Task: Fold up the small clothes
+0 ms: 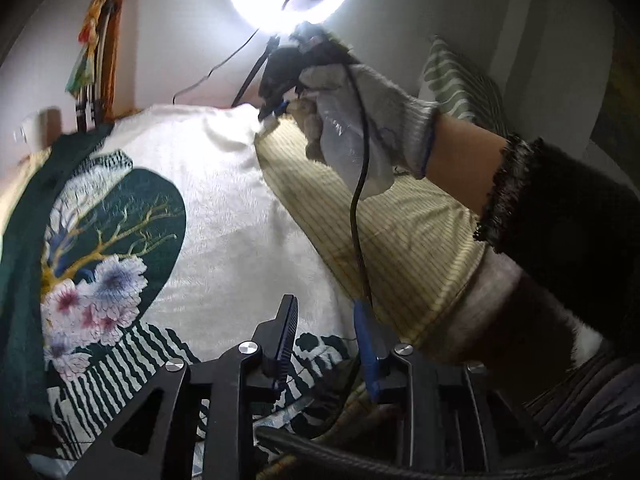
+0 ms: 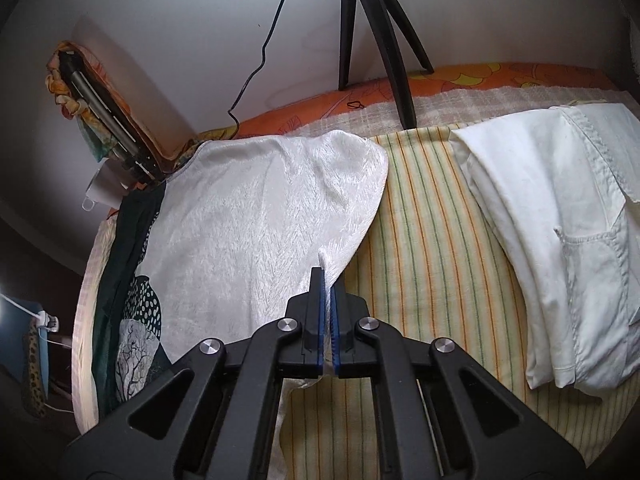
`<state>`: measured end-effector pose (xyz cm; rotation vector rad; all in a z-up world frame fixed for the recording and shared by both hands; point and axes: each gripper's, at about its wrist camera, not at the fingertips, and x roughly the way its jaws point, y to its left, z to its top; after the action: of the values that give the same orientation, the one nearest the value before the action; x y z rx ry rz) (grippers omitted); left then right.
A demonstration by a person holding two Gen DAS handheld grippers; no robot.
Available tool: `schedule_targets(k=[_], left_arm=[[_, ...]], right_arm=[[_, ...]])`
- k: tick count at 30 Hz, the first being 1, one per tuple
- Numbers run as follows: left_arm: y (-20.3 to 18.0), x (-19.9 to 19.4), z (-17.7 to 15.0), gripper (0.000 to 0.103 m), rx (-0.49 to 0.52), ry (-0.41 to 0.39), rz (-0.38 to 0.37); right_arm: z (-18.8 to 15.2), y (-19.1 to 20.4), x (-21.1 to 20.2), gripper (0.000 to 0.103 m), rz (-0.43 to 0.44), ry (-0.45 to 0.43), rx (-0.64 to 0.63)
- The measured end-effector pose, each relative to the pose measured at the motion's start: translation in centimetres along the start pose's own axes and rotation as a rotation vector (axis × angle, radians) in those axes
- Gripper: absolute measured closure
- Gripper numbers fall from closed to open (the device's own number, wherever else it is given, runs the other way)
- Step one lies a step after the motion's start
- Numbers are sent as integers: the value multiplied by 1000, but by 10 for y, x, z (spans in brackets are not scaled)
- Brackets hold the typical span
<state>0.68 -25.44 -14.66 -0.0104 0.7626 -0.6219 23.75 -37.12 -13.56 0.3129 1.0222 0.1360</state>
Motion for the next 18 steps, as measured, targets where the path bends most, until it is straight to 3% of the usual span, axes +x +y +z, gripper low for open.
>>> schedule_targets(k=[7, 13, 18], left_arm=[[-24, 24, -10, 71, 91, 83, -10], [-9, 15, -8, 68, -5, 74, -75], [7, -7, -8, 65, -55, 17, -68]], right_arm=[[-4, -21, 5, 99, 1, 21, 24], [-2, -20, 3, 99, 18, 21, 7], [-4, -21, 5, 99, 17, 28, -2]])
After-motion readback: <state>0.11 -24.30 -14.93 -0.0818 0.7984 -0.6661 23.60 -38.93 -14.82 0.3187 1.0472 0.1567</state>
